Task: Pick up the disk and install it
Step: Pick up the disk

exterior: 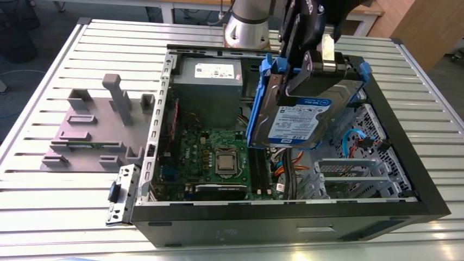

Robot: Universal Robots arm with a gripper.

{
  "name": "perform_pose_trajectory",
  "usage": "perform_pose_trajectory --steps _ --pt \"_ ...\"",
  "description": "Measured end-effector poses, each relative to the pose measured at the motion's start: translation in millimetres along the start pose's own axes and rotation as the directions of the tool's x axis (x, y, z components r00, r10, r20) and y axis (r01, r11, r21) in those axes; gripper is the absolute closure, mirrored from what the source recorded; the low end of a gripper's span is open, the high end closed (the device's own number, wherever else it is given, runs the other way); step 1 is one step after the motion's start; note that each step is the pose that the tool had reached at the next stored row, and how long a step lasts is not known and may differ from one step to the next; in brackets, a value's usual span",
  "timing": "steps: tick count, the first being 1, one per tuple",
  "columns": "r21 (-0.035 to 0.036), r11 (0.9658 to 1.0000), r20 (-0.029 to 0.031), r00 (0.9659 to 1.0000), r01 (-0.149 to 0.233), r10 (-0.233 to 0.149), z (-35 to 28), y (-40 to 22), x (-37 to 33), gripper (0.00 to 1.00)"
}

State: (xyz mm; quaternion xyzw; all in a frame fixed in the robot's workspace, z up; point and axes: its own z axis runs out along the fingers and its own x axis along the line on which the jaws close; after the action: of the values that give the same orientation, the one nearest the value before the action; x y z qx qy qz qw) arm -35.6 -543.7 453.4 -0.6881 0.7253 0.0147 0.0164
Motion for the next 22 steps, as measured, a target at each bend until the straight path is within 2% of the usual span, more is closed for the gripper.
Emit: perform_pose_trajectory --steps 14,22 --pt "-0.0007 1.0000 0.0155 0.9999 -0.002 0.002 1.8 -22.0 8.1 0.63" --pt "-0.0011 1.0000 0.0209 0.9998 -0.003 0.003 2.6 -33.2 13.7 0.63"
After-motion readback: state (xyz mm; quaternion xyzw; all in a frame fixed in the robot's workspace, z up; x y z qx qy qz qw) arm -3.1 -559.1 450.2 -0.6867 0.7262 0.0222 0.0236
